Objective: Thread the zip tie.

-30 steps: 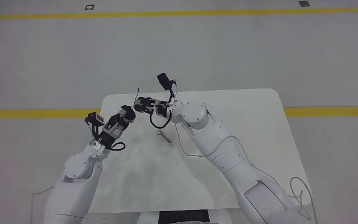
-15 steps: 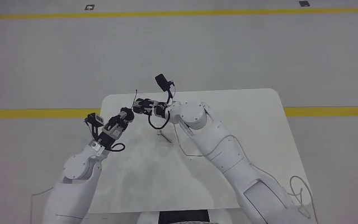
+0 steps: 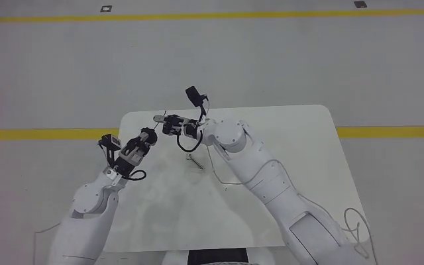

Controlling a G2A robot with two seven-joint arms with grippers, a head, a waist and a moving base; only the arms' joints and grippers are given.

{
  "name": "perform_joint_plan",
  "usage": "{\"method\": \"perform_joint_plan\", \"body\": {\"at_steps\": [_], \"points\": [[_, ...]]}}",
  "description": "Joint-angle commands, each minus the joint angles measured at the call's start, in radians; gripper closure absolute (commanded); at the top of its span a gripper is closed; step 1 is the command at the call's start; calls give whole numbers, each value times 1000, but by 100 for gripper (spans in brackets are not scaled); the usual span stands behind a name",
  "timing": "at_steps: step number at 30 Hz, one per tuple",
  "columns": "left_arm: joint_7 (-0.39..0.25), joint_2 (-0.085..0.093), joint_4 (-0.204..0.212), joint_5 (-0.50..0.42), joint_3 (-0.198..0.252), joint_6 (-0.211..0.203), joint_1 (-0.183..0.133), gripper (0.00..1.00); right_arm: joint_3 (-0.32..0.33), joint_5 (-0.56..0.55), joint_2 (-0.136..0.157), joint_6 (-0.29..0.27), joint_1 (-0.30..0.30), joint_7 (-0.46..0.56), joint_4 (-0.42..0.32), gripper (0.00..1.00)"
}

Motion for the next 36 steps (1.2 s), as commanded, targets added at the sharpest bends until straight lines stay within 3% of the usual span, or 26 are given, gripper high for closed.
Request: {"method": "perform_joint_plan", "body": {"at_steps": [1,4,7,10,11,14,22,27,30,36], "points": [[-5,0,-3,-10,-3,5,2,100,3,-1,2,-1,0,-4,-1,0],[-22,1,-13,-44,-8,23,7,100,10,-6,5,-2,-3,-12,-4,0],[-49,2,-33,-119,-20,75,16,100,20,-14,10,2,-7,-24,-7,0],[-89,4,-52,-248,-39,173,27,100,29,-22,15,8,-12,-29,-12,0],[-111,5,-60,-319,-51,234,33,100,34,-26,17,11,-14,-33,-15,0],[-138,8,-76,-455,-91,358,42,100,46,-33,23,18,-23,-43,-26,0],[-155,16,-76,-681,-165,597,53,100,68,-50,36,26,-44,-60,-50,0],[-145,27,-66,-762,-144,597,67,100,74,-53,40,27,-50,-73,-59,0],[-143,42,-66,-807,-124,597,68,100,75,-54,42,31,-54,-87,-62,0],[-143,42,-66,-807,-124,597,68,100,75,-54,42,31,-54,-87,-62,0]]}}
